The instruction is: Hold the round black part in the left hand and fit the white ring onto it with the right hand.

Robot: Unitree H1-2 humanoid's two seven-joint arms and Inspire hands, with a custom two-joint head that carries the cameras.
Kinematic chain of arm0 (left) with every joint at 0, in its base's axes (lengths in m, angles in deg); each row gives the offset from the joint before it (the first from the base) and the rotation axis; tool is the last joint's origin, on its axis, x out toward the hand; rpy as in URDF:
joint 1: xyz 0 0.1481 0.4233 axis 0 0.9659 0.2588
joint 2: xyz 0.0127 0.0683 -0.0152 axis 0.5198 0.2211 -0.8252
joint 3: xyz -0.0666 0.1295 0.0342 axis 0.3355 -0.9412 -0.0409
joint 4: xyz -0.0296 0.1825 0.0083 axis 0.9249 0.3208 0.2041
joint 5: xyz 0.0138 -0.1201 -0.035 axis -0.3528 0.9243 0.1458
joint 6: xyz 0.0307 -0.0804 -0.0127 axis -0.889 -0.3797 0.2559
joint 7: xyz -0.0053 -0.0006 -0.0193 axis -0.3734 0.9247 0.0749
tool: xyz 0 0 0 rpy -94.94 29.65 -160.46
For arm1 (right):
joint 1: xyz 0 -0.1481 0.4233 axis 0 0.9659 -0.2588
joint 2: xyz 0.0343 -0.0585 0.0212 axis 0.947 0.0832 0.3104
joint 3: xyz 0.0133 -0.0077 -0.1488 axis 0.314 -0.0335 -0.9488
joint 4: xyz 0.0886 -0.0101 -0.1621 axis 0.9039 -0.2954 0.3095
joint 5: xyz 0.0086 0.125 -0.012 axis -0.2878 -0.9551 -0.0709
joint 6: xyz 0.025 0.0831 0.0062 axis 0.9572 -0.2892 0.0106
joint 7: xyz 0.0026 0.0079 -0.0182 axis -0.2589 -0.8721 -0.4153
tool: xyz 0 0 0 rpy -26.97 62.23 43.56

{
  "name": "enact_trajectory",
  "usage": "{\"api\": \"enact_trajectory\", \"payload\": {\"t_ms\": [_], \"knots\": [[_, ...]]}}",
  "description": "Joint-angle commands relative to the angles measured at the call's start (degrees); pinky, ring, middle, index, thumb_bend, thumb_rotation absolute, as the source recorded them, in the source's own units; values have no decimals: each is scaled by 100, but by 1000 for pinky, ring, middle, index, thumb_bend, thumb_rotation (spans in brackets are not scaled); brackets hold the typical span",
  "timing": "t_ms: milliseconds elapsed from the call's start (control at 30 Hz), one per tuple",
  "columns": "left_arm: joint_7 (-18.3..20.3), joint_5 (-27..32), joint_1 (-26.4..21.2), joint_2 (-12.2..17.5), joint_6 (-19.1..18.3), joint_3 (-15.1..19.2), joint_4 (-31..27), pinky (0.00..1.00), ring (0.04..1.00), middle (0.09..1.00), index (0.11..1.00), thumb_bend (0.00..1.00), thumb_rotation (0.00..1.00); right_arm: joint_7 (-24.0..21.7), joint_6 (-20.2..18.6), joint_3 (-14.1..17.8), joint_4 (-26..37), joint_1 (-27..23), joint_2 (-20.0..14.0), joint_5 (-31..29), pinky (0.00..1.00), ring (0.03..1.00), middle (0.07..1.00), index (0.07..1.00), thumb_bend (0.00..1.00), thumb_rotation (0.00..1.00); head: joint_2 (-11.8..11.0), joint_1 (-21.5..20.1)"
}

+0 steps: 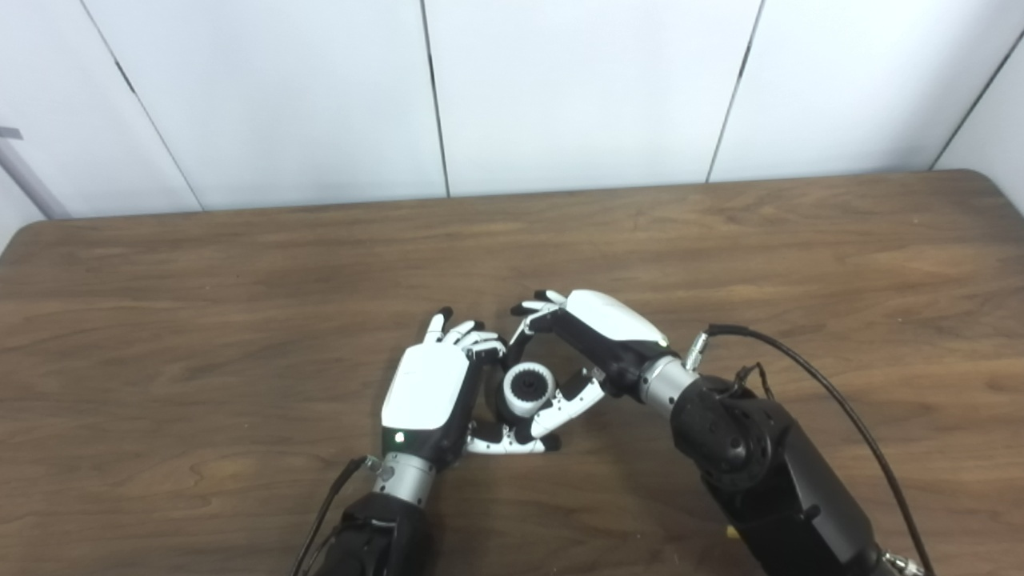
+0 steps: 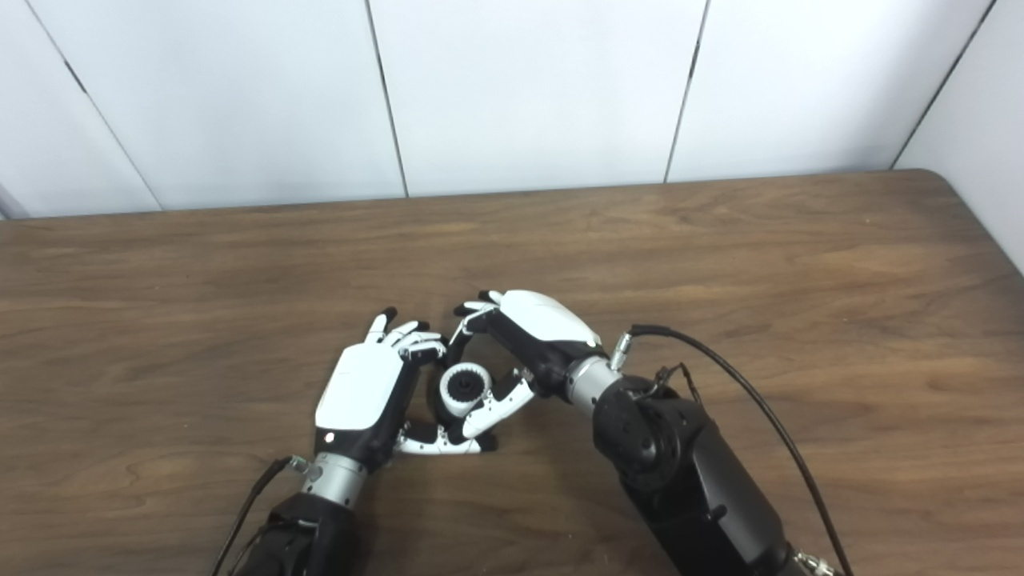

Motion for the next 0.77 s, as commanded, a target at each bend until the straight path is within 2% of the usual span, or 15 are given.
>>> {"api": "enact_trajectory", "payload": {"t_ms": [0, 200, 367, 733], "knots": [[-5, -23, 13, 16, 4, -15, 137, 1000, 867, 751, 485, 525, 60, 65, 56, 53, 170, -162, 0, 51, 999, 994, 912, 742, 1000, 304, -5, -12], [-6, 3, -5, 21, 0, 10, 148, 1000, 869, 751, 485, 525, 59, 173, 24, 194, 289, -49, -38, 70, 986, 976, 896, 714, 1000, 304, 1, -43], [-3, 52, -14, 40, 21, 40, 163, 1000, 872, 751, 485, 525, 60, 231, 17, 396, 400, 57, -81, 27, 976, 967, 877, 613, 1000, 237, -11, -62], [-6, 141, -5, 80, 60, 100, 152, 1000, 866, 746, 484, 525, 60, 228, 69, 755, 558, 146, -220, -106, 904, 947, 861, 634, 1000, 224, -17, -85]]}}
